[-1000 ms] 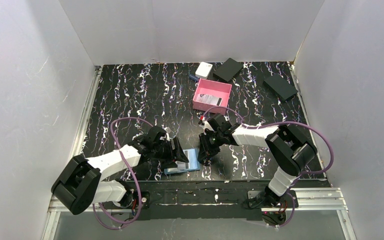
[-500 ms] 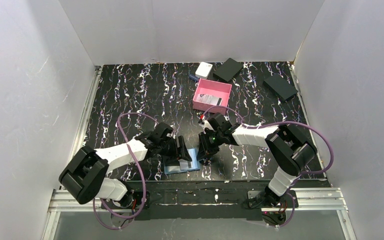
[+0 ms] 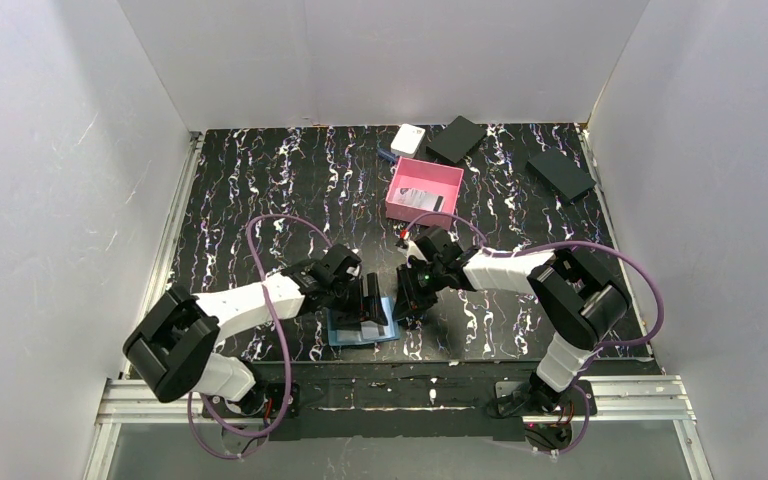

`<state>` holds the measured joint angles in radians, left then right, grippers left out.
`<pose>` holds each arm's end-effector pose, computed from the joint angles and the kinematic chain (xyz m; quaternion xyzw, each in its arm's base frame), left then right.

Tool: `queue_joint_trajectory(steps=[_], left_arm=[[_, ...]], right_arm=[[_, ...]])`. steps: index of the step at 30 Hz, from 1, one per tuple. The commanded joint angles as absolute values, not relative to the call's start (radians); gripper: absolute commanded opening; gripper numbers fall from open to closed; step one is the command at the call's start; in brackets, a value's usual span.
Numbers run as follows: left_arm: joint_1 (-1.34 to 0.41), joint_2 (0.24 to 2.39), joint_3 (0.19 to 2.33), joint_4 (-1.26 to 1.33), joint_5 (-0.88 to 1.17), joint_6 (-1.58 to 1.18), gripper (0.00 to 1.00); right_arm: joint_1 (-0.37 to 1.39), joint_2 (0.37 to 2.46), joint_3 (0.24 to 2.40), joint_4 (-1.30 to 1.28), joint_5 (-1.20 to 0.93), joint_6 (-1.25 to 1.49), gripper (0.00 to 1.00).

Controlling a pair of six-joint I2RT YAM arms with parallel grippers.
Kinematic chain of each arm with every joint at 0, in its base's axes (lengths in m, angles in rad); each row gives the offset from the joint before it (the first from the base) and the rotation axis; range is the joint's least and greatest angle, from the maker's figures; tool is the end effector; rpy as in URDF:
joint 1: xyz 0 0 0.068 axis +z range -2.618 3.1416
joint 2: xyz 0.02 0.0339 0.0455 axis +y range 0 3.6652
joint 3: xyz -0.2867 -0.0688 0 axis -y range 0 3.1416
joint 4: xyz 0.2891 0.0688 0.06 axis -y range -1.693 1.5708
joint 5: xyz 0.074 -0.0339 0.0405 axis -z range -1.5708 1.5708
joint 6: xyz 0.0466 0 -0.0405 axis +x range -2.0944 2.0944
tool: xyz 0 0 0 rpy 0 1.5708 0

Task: Put the credit cards into the card holder
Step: Insert the credit card into the card holder.

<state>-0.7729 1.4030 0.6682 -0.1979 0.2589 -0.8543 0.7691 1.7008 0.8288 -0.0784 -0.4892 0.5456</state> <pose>0.2048 -0.2164 0.1512 0.0021 0.9425 -0.3102 0.1246 0.2406 0.2633 0.1214 -0.1765 0.9099 0.3635 0.0935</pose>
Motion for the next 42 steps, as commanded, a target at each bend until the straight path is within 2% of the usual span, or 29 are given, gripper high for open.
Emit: queue_joint_trajectory(steps=[1,11,22,32,36,42], left_arm=[[-0.776,1.325,0.684,-0.255,0.162,-0.842,0.69],[-0.776,1.375,0.742,-0.299,0.076,-0.819,0.71],[-0.776,1.465,0.798,-0.267,0.133,-0.790,0.69],[-0.777,1.388,0.704,-0.024,0.262,-0.796,0.67],[-0.778,1.399,0.714,-0.095,0.249,-0.812,0.67],[-0.777,1.287,0.735,-0.280,0.170,-0.792,0.69]], right_arm=[[0.784,1.691,0.861,-0.084,-0.482,0.523,0.25],[0.783,1.713,0.879,-0.098,-0.472,0.505,0.25],[0.784,1.745,0.899,-0.083,-0.491,0.507,0.25],[0.784,1.758,0.896,-0.055,-0.515,0.523,0.25],[0.783,1.740,0.903,-0.074,-0.496,0.516,0.25],[0.782,1.696,0.927,-0.164,-0.446,0.486,0.33]])
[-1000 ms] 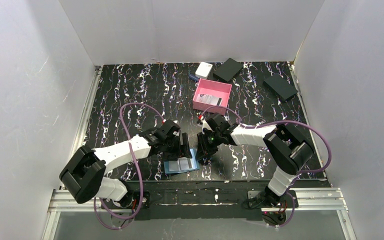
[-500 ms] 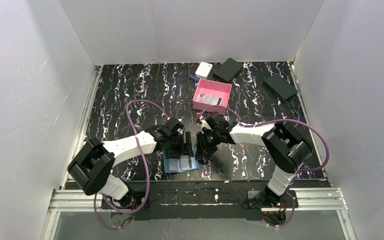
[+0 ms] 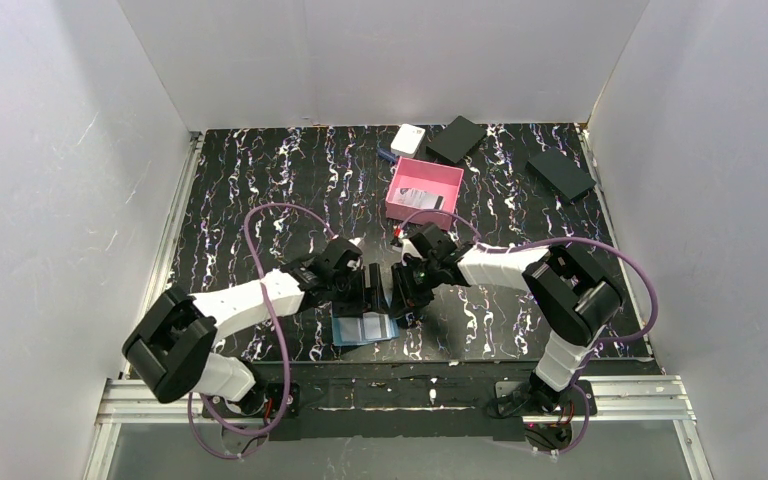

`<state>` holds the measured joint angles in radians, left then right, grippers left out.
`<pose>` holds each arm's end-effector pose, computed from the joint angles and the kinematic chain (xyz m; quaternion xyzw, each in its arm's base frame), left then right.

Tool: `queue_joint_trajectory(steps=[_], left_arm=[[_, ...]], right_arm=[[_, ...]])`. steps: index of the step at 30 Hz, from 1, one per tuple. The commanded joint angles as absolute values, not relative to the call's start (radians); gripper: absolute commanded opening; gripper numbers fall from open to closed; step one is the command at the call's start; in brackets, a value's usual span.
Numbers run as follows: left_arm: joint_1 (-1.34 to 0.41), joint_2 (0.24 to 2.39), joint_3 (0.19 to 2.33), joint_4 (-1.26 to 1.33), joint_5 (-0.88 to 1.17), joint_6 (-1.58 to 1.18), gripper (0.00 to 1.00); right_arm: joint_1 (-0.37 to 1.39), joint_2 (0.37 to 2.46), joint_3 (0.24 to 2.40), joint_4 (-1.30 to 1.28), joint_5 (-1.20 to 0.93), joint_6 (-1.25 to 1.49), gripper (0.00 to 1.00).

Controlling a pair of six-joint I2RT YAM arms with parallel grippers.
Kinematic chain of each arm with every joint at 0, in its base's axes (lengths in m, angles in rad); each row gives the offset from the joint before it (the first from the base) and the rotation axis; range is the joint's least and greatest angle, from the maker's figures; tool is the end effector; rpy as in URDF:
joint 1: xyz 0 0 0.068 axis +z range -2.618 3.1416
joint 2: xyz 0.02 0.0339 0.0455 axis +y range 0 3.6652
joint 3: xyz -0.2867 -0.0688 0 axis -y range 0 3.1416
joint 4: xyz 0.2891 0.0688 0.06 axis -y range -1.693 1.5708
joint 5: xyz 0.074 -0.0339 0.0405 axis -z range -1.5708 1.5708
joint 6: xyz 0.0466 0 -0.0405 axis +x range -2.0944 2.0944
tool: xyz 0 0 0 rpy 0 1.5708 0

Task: Put the credit cards into the card holder
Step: Insert the credit card into the card holder, then turn over the card slot in the card holder.

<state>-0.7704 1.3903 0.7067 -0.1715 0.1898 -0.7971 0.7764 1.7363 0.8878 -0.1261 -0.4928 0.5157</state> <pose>0.2157 -0.2216 0.1691 0.0207 0.9328 -0.3090 0.1843 0.2471 0.2736 0.1238 -0.1915 0.9098 0.3576 0.0871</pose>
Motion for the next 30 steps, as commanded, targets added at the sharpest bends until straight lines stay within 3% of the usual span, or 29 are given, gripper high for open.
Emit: queue_joint_trajectory(steps=[1,7,10,14,18,24,30], left_arm=[[-0.777,1.269,0.745,-0.307,0.165,-0.791,0.69],[-0.778,1.143,0.736,-0.382,0.157,-0.824,0.62],[-0.777,1.129,0.701,-0.364,0.172,-0.835,0.53],[-0.777,1.190,0.669,-0.281,0.225,-0.847,0.31],[-0.777,1.258,0.650,-0.211,0.240,-0.860,0.19],[-0.777,1.293,0.638,-0.219,0.202,-0.851,0.08],[-0.777,1.306,0.626,-0.236,0.174,-0.851,0.07]], right_arm=[[0.782,1.685,0.925,-0.171,-0.444,0.489,0.35],[0.782,1.617,0.916,-0.204,-0.437,0.523,0.43],[0.784,1.601,0.901,-0.169,-0.471,0.555,0.43],[0.783,1.611,0.865,-0.067,-0.535,0.614,0.30],[0.784,1.633,0.841,-0.002,-0.556,0.646,0.20],[0.783,1.662,0.823,0.060,-0.572,0.668,0.19],[0.784,1.680,0.812,0.063,-0.575,0.660,0.22]])
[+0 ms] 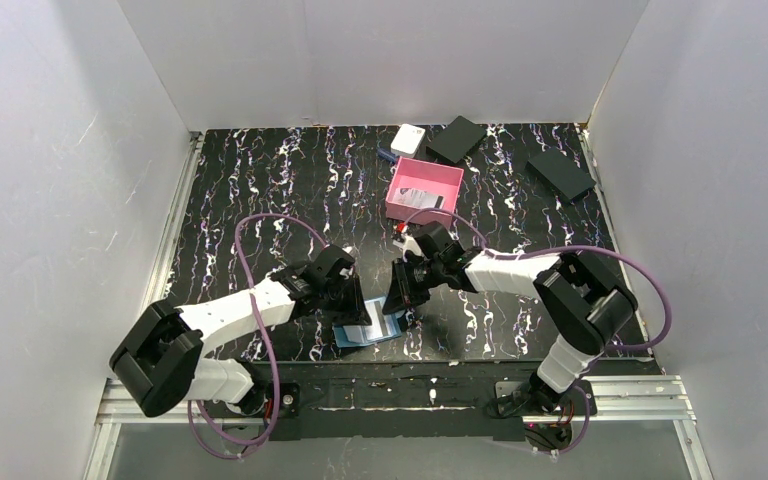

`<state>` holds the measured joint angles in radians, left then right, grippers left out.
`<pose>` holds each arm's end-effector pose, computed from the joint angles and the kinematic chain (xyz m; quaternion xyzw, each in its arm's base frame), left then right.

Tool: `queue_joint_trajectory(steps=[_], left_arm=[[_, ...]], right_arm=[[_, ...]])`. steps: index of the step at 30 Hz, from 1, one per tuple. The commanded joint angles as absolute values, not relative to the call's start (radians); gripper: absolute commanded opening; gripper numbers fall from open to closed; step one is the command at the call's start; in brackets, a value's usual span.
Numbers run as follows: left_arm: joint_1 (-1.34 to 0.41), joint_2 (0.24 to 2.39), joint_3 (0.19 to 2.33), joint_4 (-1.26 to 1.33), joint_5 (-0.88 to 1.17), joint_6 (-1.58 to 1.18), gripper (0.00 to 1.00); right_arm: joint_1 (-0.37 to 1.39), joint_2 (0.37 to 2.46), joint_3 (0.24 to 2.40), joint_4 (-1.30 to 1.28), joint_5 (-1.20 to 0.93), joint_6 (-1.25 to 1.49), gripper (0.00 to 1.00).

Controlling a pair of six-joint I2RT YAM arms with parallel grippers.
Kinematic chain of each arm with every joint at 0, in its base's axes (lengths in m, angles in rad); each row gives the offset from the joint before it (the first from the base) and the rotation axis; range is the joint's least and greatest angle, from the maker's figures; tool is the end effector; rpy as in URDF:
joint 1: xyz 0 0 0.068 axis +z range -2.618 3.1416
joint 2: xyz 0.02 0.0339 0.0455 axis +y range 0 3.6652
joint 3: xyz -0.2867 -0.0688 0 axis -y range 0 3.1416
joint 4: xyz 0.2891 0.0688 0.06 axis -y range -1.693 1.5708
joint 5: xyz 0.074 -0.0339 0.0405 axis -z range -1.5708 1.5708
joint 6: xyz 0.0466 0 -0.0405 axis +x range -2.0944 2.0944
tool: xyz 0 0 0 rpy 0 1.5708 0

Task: Put the credit cards into the card holder
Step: Turn over the card slot in the card holder.

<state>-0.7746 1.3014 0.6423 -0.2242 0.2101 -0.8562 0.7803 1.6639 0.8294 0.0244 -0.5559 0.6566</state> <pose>0.1968 -0.2062 0.1678 -0.0029 0.9370 -0.3117 0.1579 0.2411 0.2732 0.1428 -0.1569 0.8849 0.4268 0.1011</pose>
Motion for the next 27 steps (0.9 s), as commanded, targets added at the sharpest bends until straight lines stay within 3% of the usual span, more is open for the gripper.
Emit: queue_joint_trajectory(steps=[1,18,27], left_arm=[[-0.778,1.311,0.622,-0.232,0.173,-0.851,0.06],[-0.777,1.400,0.590,-0.221,0.141,-0.846,0.00],[-0.777,1.408,0.578,-0.213,0.149,-0.849,0.00]], right_arm=[[0.784,1.682,0.811,0.062,-0.573,0.659,0.23],[0.783,1.713,0.802,0.075,-0.572,0.663,0.33],[0.786,1.713,0.804,0.091,-0.593,0.676,0.33]])
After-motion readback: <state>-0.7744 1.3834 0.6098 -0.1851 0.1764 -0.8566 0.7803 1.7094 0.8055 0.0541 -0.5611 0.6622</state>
